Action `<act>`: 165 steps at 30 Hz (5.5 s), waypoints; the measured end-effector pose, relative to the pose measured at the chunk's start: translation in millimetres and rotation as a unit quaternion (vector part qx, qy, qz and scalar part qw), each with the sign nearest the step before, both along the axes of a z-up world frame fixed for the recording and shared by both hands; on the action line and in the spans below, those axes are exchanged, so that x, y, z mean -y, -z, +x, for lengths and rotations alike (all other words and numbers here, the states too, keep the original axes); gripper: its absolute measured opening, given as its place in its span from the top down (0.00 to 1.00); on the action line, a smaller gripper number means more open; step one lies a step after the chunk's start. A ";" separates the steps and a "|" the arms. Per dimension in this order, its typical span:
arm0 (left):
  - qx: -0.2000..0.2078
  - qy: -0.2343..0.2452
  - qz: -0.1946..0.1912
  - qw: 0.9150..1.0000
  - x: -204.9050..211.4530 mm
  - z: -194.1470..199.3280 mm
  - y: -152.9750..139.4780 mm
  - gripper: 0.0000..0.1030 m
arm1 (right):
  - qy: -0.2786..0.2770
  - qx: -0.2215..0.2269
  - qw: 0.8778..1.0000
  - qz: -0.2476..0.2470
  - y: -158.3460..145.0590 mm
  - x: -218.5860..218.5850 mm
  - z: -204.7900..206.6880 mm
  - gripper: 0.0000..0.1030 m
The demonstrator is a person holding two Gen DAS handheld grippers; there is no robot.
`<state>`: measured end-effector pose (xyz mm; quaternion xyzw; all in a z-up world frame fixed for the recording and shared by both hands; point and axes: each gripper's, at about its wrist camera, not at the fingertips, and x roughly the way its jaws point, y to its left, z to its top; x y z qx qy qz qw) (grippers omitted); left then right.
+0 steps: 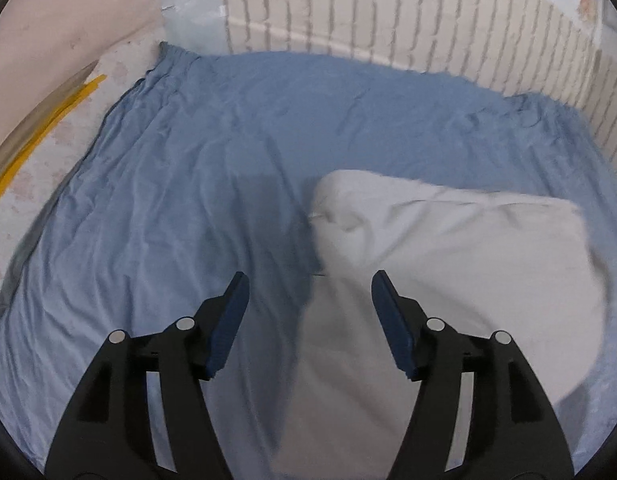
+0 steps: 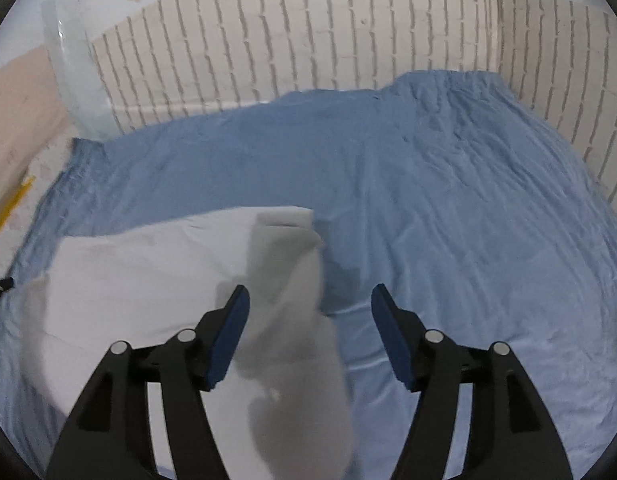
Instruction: Fold large clothes
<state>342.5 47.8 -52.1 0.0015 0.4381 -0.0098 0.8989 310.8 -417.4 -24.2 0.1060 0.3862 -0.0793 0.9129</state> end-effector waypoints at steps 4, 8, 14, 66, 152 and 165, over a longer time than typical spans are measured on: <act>-0.042 0.022 0.009 0.999 28.7 -9.8 20.5 0.86 | -0.018 -0.060 0.998 -0.009 25.8 -33.2 21.8 0.72; -0.103 0.024 0.019 0.994 31.0 -8.9 66.2 1.00 | -0.032 -0.099 0.995 0.001 56.9 -46.5 23.6 0.95; -0.192 0.036 -0.029 0.980 23.1 30.5 97.3 1.00 | -0.044 -0.155 0.986 0.034 91.3 -39.5 54.8 0.98; -0.231 0.082 0.051 0.968 88.4 41.9 113.8 1.00 | -0.102 -0.208 0.971 0.062 150.1 -88.6 78.8 0.98; -0.255 0.141 -0.055 0.955 77.7 25.9 115.9 0.53 | -0.182 -0.180 0.963 0.082 156.0 -95.2 59.3 0.58; -0.191 0.127 0.018 0.973 90.1 8.3 87.7 0.78 | -0.170 -0.138 0.971 0.100 145.4 -89.7 48.7 0.88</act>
